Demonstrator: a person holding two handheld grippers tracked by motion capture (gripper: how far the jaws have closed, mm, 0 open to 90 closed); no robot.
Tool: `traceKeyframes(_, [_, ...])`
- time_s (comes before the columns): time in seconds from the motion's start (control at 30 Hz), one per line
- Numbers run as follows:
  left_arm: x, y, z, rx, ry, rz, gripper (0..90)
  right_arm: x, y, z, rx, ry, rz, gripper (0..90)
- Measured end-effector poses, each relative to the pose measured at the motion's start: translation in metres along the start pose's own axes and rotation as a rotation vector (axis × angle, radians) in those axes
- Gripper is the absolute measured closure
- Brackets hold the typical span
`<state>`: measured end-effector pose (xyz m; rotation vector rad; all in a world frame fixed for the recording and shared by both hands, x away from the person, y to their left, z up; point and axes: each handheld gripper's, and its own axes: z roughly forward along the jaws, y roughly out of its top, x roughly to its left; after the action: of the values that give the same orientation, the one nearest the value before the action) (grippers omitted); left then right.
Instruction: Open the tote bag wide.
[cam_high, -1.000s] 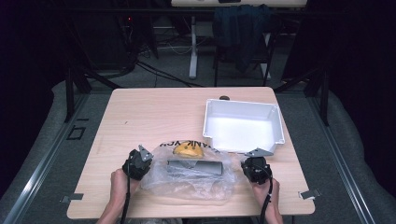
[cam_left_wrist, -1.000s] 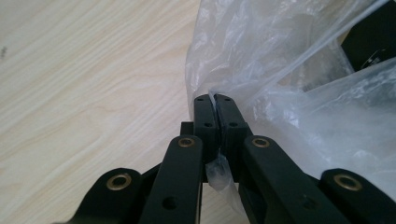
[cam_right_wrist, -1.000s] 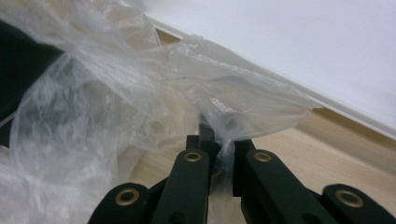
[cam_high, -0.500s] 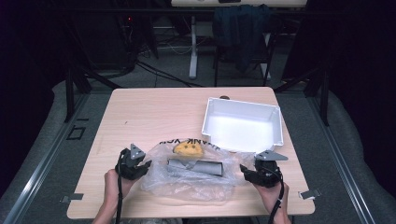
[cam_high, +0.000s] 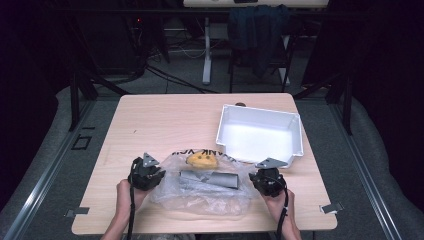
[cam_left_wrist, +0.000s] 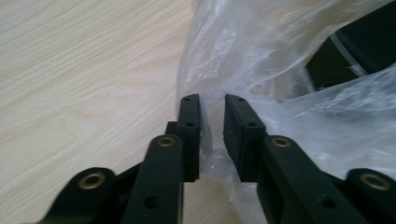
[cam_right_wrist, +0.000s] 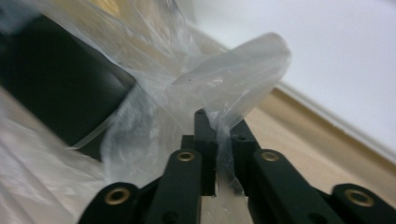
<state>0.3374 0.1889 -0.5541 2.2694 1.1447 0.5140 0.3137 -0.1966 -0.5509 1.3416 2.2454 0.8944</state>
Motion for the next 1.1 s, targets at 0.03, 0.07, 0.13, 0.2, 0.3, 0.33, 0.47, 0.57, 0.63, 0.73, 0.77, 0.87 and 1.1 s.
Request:
traceKeyframes(0.03, [-0.001, -0.001, 0.004, 0.013, 0.018, 0.015, 81.1, 0.0, -0.001, 0.003, 0.013, -0.014, 0.0, 89.0])
traceKeyframes(0.07, [-0.002, -0.002, 0.005, 0.018, 0.034, 0.02, 83.1, -0.001, -0.002, 0.006, 0.051, -0.036, 0.001, 89.5])
traceKeyframes(0.13, [-0.004, -0.003, 0.008, 0.038, 0.044, 0.036, 85.6, -0.003, -0.004, 0.008, 0.076, -0.049, 0.004, 89.8])
traceKeyframes(0.2, [-0.005, -0.005, 0.007, 0.053, 0.058, 0.063, 87.4, -0.004, -0.007, 0.007, 0.102, -0.06, -0.008, 90.0])
traceKeyframes(0.3, [-0.007, -0.007, 0.005, 0.067, 0.067, 0.09, 87.9, -0.003, -0.012, 0.0, 0.12, -0.047, -0.012, 90.0])
traceKeyframes(0.33, [-0.007, -0.008, 0.004, 0.075, 0.066, 0.097, 88.0, -0.003, -0.013, -0.003, 0.128, -0.037, -0.015, 90.0])
traceKeyframes(0.47, [-0.005, -0.01, 0.004, 0.09, 0.068, 0.114, 85.1, 0.0, -0.018, -0.011, 0.143, 0.003, -0.033, 89.8])
traceKeyframes(0.57, [0.001, -0.007, -0.004, 0.07, 0.035, 0.068, 67.8, -0.002, -0.017, -0.015, 0.112, 0.034, -0.026, 82.8])
traceKeyframes(0.63, [0.006, -0.004, -0.015, 0.03, 0.007, 0.039, 57.0, -0.006, -0.014, -0.021, 0.073, 0.066, 0.003, 74.2])
traceKeyframes(0.73, [0.01, 0.001, -0.034, -0.023, -0.012, 0.023, 48.4, -0.012, -0.01, -0.031, 0.027, 0.081, 0.03, 58.3])
traceKeyframes(0.77, [0.009, 0.003, -0.039, -0.044, -0.015, 0.016, 46.2, -0.014, -0.009, -0.035, 0.011, 0.097, 0.035, 53.7])
traceKeyframes(0.87, [0.009, 0.007, -0.054, -0.078, -0.038, 0.022, 43.2, -0.016, -0.006, -0.047, -0.026, 0.104, 0.034, 40.3])
traceKeyframes(1.1, [-0.01, 0.016, -0.073, -0.158, -0.191, 0.076, 41.5, -0.016, 0.002, -0.073, -0.115, 0.097, 0.029, 28.2])
